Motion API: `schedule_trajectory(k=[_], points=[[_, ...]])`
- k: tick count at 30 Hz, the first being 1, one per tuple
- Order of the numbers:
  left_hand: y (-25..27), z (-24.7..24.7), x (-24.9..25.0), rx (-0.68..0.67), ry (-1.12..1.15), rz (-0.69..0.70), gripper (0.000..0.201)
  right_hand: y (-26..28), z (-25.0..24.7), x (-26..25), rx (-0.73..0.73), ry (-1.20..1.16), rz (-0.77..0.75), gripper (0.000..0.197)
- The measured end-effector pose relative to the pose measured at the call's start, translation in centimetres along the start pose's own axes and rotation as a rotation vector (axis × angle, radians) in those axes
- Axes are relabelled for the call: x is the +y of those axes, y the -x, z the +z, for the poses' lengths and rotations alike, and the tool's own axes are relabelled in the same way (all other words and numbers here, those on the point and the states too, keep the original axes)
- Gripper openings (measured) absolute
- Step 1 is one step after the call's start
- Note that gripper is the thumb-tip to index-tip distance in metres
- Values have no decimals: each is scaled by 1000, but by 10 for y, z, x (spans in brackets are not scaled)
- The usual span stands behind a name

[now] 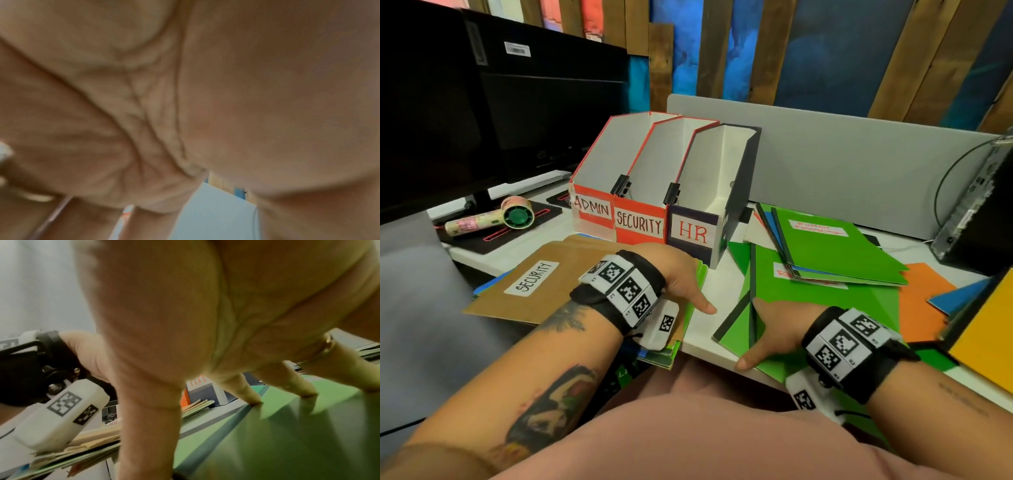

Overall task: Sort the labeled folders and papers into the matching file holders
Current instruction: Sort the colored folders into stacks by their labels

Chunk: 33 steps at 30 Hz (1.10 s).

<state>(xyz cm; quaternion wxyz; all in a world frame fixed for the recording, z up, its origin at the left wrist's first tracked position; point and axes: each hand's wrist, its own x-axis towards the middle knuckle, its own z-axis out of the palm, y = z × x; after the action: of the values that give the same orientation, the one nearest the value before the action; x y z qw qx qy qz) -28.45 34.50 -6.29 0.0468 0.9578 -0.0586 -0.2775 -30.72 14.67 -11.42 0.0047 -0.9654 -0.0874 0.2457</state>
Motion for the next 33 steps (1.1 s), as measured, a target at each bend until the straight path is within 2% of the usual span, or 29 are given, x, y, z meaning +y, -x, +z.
schedule_trajectory(k=[2, 4, 7, 9, 11, 14, 17, 21, 23, 26, 28, 31, 33], points=[[7, 1, 12, 113, 9, 132, 88, 6, -1, -2, 31, 6, -24, 122], [9, 4, 26, 147, 156, 252, 81, 11, -3, -1, 32, 30, -48, 124], [4, 12, 43, 64, 438, 338, 72, 18, -3, 3, 53, 53, -86, 126], [-3, 15, 47, 25, 546, 366, 67, 23, -1, 2, 126, 90, -132, 114], [-9, 17, 47, 14, 617, 359, 64, 26, 5, -1, 177, 158, -152, 94], [-21, 20, 41, 9, 711, 267, 70, 29, 13, -6, 230, 221, -201, 66], [-29, 24, 37, -41, 823, 201, 67, 36, 13, -9, 297, 202, -283, 54], [-29, 24, 35, -82, 966, 189, 39, 45, 9, -19, 423, 72, -378, 37], [-30, 23, 33, -49, 1029, 179, 44, 49, 7, -23, 521, -13, -416, 31], [-28, 18, 28, 123, 1033, 172, 46, 57, 4, -27, 624, -138, -494, 40], [-23, 13, 27, 208, 1035, 215, 29, 59, 4, -26, 632, -286, -497, 50], [-14, -1, 24, 280, 1019, 297, 25, 55, 2, -17, 664, -476, -374, 62], [-4, -12, 21, 328, 1022, 335, 27, 49, 1, -7, 671, -547, -285, 62]])
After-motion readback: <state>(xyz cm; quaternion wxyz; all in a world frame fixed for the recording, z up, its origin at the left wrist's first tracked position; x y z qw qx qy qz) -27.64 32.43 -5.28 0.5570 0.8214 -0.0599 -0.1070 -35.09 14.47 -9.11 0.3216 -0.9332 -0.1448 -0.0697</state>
